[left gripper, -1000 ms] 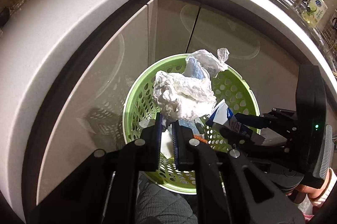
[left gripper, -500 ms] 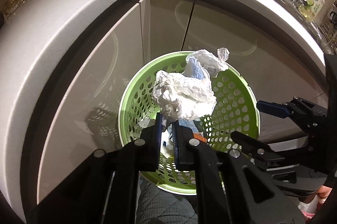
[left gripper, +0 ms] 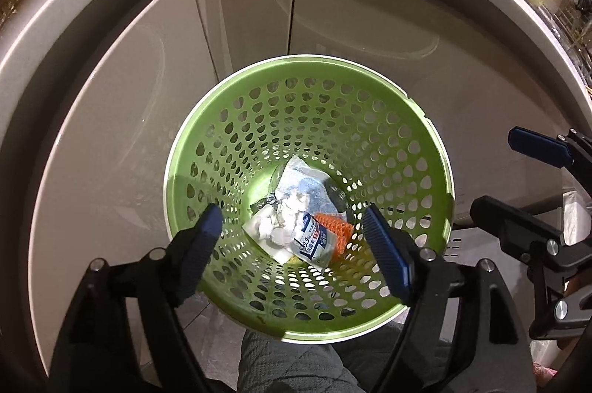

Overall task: Collect trash
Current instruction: 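Move both tools back over the counter toward the orange peels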

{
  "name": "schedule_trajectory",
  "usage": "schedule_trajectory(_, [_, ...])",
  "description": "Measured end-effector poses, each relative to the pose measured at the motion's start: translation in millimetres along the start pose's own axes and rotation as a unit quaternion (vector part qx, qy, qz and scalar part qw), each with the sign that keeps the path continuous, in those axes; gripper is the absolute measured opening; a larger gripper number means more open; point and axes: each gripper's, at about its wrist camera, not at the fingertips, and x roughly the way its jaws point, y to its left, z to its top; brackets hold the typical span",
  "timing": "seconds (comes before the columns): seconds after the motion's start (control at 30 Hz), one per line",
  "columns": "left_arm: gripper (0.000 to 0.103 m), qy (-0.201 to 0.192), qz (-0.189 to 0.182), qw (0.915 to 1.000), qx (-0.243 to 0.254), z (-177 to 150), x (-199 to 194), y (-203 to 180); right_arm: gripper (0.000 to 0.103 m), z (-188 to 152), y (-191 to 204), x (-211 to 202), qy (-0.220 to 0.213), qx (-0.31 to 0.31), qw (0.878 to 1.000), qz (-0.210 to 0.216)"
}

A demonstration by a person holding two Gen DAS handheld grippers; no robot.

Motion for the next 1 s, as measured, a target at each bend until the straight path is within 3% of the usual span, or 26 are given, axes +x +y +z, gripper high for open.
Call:
schedule_trajectory(0.23, [0.083,-0.030,-0.007,0.9995,-0.007,23,-39,3,0.084,17,-11,-24,-0.033,0.017,0.999,0.003])
schedule_trajectory(0.3, [0.090,-0.056,-0.010,0.9983,-0.011,35,-58,6,0.090,28,-14,-41,-0.057,0.019,0.998,0.007])
schedule_trajectory(0.5, [0.095,-0.140,-0.001,0.9900,-0.011,83,-115,26,0.094,77,-18,-80,-0.116,0.009,0.993,0.009])
schedule_trajectory(0.63, [0.095,-0.176,0.013,0.9843,-0.002,121,-138,50,0.097,117,-15,-87,-0.143,-0.007,0.990,0.003])
schedule_trajectory(0.8, [0.095,-0.191,0.026,0.9811,0.001,174,-134,84,0.098,172,-9,-76,-0.157,-0.018,0.987,0.007])
schedule_trajectory(1.0, [0.095,-0.187,0.018,0.9821,0.002,229,-110,128,0.098,234,-2,-33,-0.142,-0.017,0.989,0.022])
